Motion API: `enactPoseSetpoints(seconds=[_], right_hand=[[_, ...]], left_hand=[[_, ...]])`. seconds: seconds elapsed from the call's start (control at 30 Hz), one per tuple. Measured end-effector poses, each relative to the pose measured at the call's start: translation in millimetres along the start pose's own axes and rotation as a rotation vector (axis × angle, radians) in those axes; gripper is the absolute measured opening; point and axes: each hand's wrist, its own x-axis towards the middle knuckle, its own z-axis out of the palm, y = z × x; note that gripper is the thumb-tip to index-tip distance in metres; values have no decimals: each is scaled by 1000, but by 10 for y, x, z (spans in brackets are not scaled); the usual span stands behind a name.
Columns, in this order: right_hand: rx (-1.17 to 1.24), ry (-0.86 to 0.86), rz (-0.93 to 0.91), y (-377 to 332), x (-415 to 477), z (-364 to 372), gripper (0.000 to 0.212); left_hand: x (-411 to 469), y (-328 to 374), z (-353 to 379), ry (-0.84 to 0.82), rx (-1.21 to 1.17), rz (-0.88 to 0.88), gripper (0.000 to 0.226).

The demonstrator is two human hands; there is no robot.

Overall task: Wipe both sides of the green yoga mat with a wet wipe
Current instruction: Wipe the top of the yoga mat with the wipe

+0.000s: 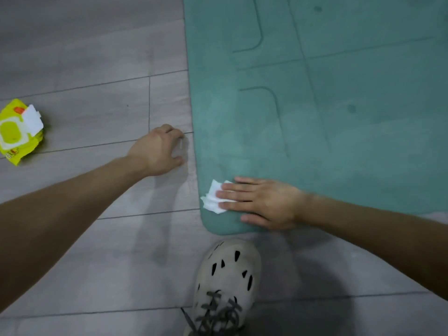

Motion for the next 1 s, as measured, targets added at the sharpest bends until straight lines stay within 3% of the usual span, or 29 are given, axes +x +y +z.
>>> enactPoseSetpoints(seconds=[0.07,0.17,0.2,0.23,0.27,0.37,0.43,0.47,0.6,0.67,0.7,0.73,0.83,0.87,0.93,1.0], right_hand=[[-49,52,191,301,-421,-41,56],[-55,260,971,975,-949,-167,61],[13,308,1179,1014,-1039,-176,67],[65,328,1256,918,-1041,-135,72],[48,318,1197,703,-978,-70,74],[18,155,557,-144,-852,172,65],[-31,125,414,-195,-1084,188,61],[-48,164,529,-30,-1299,166,61],[41,339,1518,723,-2434,93,75],[119,426,1754,725,-2485,102,80],[103,445,1722,623,-2278,127,80],[81,442,1572,465,-1986,155,79],[49,286,781,-113,-1150,222,71],[12,226,614,-154,-1070,239,68],[-47,235,563,149,-1298,217,63],[-80,360,881,700,-1747,169,60]], left_hand=[[5,146,-25,28,16,26,69],[53,391,-90,51,42,80,65],[84,476,-108,55,53,98,65],[121,572,-121,58,64,115,64],[167,672,-131,56,72,134,64],[347,1014,-140,52,89,199,63],[467,1252,-114,65,94,239,62],[521,1364,-93,74,90,261,61],[729,1725,-28,109,83,348,56],[812,1855,-43,122,77,404,54],[848,1915,-57,129,71,423,52],[885,1964,-67,136,67,434,51],[976,2043,-75,154,59,422,48],[1010,2042,-78,159,57,415,47],[1071,2002,-99,167,59,409,45],[1142,1940,-129,180,57,402,44]])
